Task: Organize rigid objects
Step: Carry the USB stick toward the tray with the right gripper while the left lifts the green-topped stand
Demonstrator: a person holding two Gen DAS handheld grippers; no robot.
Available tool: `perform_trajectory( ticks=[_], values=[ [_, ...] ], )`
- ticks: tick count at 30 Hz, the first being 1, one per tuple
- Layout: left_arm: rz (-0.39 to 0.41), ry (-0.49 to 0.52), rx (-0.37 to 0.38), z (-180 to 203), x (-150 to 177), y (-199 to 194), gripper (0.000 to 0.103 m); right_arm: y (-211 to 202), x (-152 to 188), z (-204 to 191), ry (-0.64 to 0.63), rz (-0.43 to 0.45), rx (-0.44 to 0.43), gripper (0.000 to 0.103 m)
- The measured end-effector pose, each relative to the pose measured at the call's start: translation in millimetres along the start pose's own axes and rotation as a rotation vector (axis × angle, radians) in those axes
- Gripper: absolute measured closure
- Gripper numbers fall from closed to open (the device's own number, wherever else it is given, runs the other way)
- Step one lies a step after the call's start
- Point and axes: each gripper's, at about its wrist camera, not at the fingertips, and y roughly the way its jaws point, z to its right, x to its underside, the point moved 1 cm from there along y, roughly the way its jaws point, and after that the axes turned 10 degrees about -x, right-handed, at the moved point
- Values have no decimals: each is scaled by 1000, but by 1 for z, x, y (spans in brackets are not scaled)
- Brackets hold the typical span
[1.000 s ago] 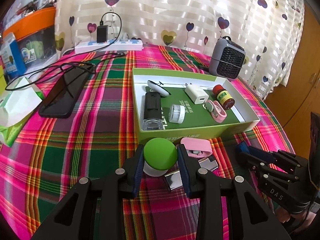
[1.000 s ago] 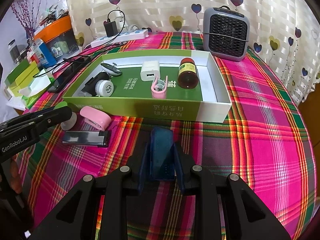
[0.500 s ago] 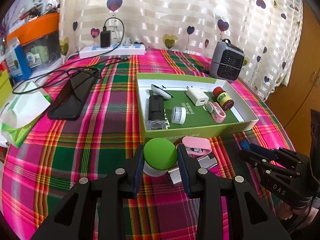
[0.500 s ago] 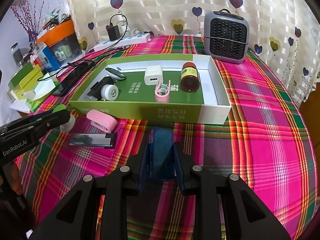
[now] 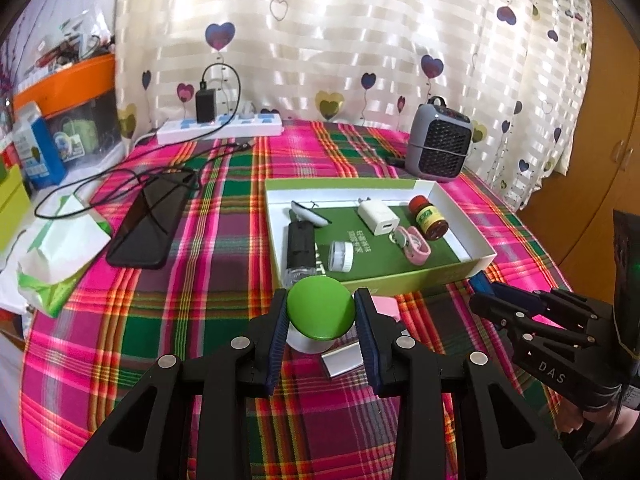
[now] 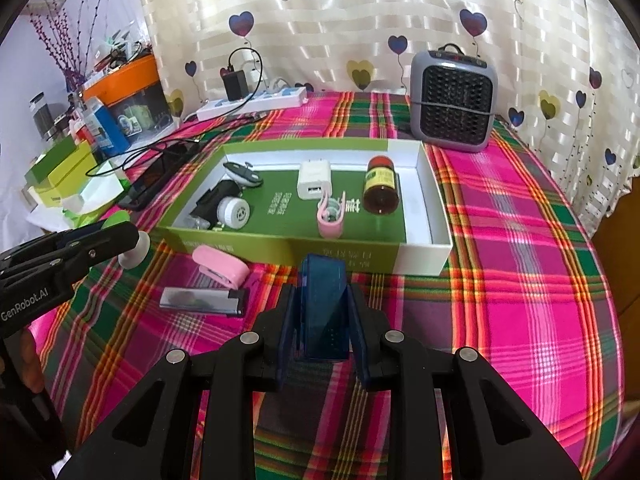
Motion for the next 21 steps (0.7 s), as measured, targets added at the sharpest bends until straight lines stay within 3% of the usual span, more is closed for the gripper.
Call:
perform_trajectory(
  ticks=[21],
  values=[
    [12,23,70,20,-26,4,71,-3,-34,5,-33,19,-13,77]
  ],
)
